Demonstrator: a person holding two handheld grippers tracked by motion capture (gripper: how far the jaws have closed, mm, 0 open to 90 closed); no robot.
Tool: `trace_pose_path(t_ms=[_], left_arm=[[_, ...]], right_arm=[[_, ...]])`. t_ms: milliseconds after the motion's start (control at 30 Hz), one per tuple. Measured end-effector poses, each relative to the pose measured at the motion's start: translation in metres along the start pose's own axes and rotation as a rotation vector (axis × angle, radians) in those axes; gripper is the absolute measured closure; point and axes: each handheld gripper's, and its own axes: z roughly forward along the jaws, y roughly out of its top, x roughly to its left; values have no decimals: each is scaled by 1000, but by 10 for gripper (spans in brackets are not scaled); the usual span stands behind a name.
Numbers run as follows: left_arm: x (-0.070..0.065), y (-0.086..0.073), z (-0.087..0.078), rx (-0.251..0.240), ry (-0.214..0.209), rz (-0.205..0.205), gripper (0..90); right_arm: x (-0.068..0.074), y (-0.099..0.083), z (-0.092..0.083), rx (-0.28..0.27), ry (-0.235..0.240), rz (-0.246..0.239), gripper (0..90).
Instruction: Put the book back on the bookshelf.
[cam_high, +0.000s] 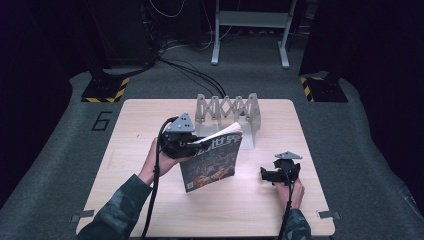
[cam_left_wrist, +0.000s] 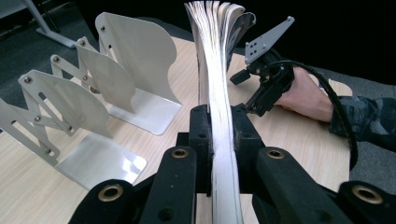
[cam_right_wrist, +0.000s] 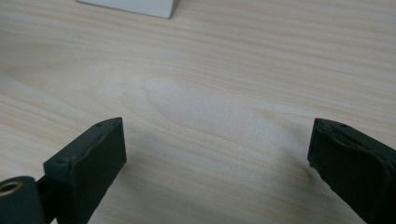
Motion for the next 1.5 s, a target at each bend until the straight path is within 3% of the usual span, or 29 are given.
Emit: trace_pose_path(t_ms=[333, 367, 633, 800, 1500], left_arm=[[1, 6, -6, 10, 34, 2, 824], [1, 8, -9, 9, 45, -6, 824], [10, 16, -16, 13, 100, -1, 824], [15, 18, -18, 13, 119, -34, 824], [34, 20, -31, 6, 207, -91, 824]], right_arm=[[-2, -1, 5, -10, 6, 3, 14], [-3, -1, 4, 1, 11, -16, 15], [-3, -1, 4, -5, 11, -11, 19], [-3, -1, 4, -4, 12, -14, 19], [-2, -1, 5, -11, 11, 0, 23]])
